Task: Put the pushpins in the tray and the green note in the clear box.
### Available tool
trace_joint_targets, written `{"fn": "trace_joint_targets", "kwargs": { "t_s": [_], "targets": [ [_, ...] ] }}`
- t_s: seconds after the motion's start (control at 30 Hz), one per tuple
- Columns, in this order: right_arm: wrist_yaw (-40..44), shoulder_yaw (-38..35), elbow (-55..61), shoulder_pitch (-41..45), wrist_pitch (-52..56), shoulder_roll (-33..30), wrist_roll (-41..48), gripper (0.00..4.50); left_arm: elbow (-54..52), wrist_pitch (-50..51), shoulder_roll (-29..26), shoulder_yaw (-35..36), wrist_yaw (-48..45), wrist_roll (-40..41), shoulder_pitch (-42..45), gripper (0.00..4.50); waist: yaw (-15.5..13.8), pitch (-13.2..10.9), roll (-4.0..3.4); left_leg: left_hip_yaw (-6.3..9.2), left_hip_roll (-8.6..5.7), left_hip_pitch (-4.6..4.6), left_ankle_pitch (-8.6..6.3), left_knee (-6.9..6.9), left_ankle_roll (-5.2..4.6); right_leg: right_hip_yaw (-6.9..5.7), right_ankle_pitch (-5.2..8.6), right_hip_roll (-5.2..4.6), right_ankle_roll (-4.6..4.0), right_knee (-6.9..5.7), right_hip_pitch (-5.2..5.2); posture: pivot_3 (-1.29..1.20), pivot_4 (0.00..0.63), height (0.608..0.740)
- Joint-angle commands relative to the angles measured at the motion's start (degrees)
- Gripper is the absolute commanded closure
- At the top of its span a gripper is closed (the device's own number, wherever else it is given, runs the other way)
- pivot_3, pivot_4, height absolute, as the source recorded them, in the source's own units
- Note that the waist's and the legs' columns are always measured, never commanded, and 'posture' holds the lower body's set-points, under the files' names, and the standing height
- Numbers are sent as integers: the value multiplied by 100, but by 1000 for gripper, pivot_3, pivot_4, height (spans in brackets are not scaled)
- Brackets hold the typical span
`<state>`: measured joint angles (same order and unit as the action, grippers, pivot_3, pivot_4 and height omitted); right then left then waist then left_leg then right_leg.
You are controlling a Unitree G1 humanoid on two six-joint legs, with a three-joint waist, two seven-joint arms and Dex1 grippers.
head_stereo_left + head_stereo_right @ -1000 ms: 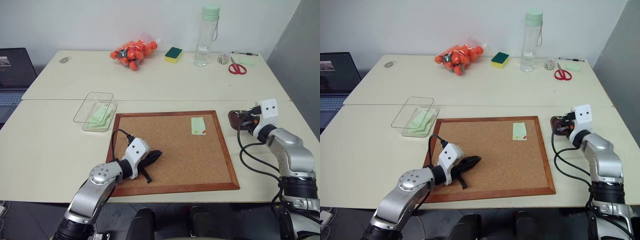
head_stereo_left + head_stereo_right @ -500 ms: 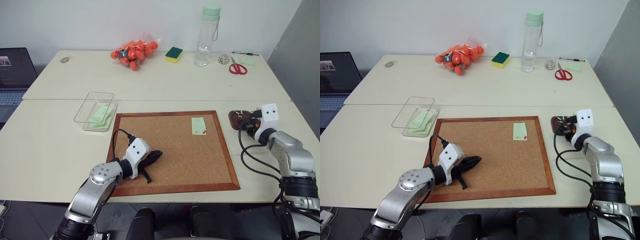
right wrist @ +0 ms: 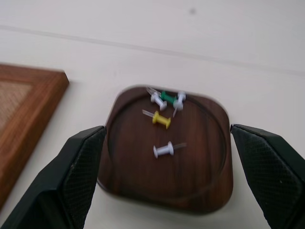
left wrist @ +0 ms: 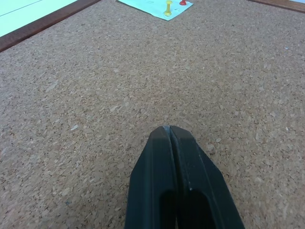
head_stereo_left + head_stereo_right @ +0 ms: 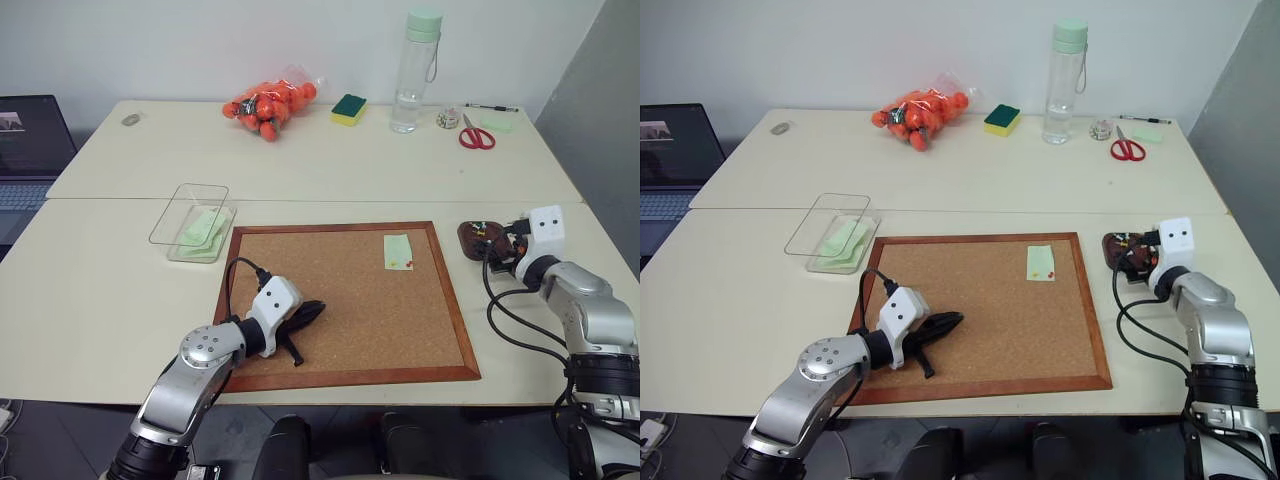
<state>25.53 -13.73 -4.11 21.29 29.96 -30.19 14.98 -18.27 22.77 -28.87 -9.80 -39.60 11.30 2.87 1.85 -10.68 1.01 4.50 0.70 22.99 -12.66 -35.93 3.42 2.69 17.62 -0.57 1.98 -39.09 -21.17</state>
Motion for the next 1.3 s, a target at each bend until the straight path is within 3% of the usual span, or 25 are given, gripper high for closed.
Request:
{"fn": "trace_joint_targets", "kwargs": {
  "t_s": [0.03,0.2,0.4,0.77,0.8,0.83,1.3],
  "targets": [
    [950,223,1339,-416,173,-32,806,69,74,-54,-2,-86,-45,-51,-11,4500,-1,1,-1,1,1,0,0,0,0,0,0,1,0,0,0,0,150,740],
    [1392,894,1877,-802,-227,-28,690,69,94,-89,-19,-95,-71,-60,-17,4500,-2,1,-2,5,3,0,0,-3,0,-2,2,3,8,0,3,0,150,740],
    [1232,1465,1323,-665,-673,396,299,69,122,-99,-16,-91,-86,-74,10,4500,-2,1,-2,6,5,-2,0,-2,0,-3,7,6,15,3,2,0,150,740],
    [1191,1645,559,-480,-1306,691,-70,69,52,-81,4,-92,-37,-84,-34,4500,-2,1,-2,5,4,-2,0,-1,0,-2,2,4,7,3,1,0,150,740],
    [1207,1645,534,-496,-1325,669,-87,431,37,-76,6,-92,-31,-81,-43,4500,-2,1,-2,4,4,-2,0,-1,0,-1,2,4,7,3,1,0,150,740],
    [1227,1650,509,-512,-1355,650,-101,485,29,-75,6,-92,-28,-79,-49,4500,-2,1,-2,4,3,-2,0,-1,0,-1,2,4,7,3,1,0,150,740],
    [1162,1656,-2,-445,-1735,610,-441,3421,16,-59,-15,-113,-34,-72,-39,4500,-2,1,-2,4,3,-2,0,-2,0,-2,1,4,6,2,2,0,150,740]
  ]
}}
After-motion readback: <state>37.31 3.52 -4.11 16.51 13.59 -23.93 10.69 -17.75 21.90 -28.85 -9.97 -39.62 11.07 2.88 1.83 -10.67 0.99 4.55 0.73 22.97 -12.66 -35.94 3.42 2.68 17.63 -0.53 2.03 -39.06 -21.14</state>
